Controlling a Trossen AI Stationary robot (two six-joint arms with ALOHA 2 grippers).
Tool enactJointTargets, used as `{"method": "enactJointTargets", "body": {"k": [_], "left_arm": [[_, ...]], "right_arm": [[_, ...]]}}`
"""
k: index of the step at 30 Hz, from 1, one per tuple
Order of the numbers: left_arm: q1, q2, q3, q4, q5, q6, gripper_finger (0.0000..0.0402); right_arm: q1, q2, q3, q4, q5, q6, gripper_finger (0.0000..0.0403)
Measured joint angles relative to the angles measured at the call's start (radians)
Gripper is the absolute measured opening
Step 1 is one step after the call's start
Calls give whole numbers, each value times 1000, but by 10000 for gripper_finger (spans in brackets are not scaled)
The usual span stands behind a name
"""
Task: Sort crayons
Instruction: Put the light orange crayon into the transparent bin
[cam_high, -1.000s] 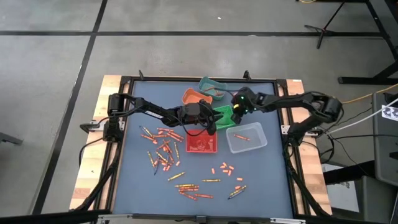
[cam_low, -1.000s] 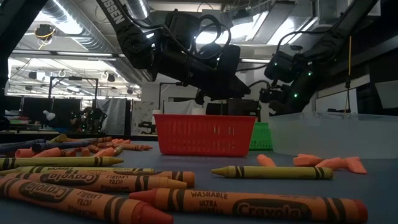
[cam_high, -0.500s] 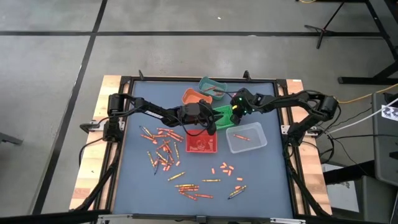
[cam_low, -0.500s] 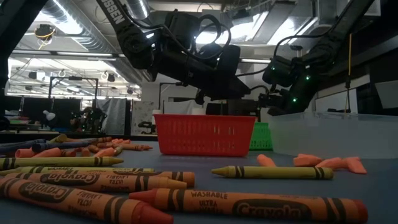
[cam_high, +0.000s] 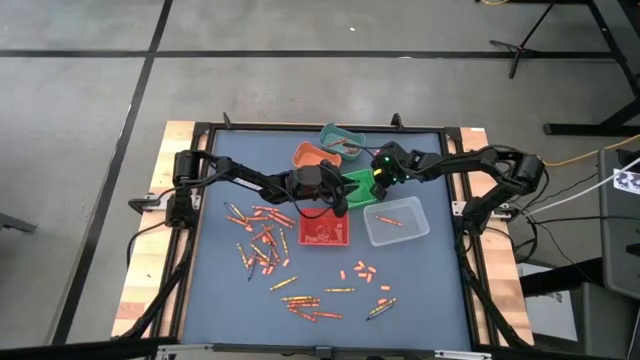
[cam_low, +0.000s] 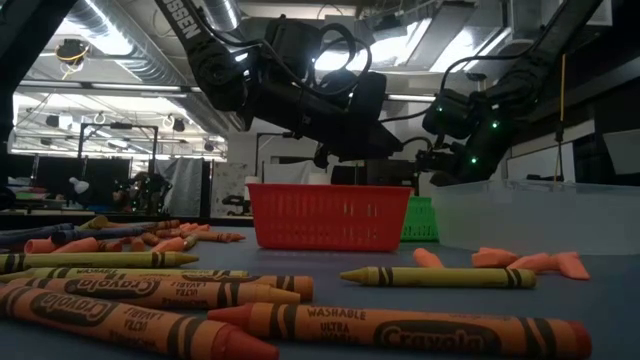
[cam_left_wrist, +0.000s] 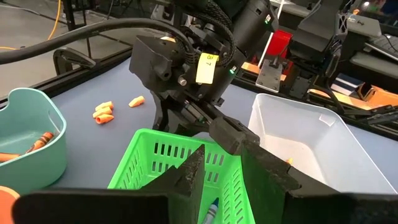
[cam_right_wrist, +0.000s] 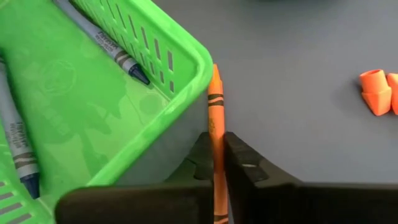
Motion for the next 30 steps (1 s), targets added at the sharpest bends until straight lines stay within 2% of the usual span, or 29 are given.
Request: {"method": "enactJointTargets", "body": {"k": [9, 15, 20, 22, 27, 30], "left_arm": [[0, 0, 0, 0, 0, 0, 91], [0, 0, 0, 0, 0, 0, 91], [0, 0, 0, 0, 0, 0, 91], [0, 0, 0, 0, 0, 0, 91], [0, 0, 0, 0, 0, 0, 91], [0, 0, 0, 0, 0, 0, 91]], "right_arm": [[0, -19, 8, -43, 3, 0, 28], [-2, -79, 62, -240, 39, -36, 17], [-1, -139, 130, -439, 193, -58, 20], [-1, -161, 159, -510, 224, -58, 20], [-1, -221, 217, -667, 223, -58, 19], [-1, -264, 250, -746, 173, -56, 20]]}}
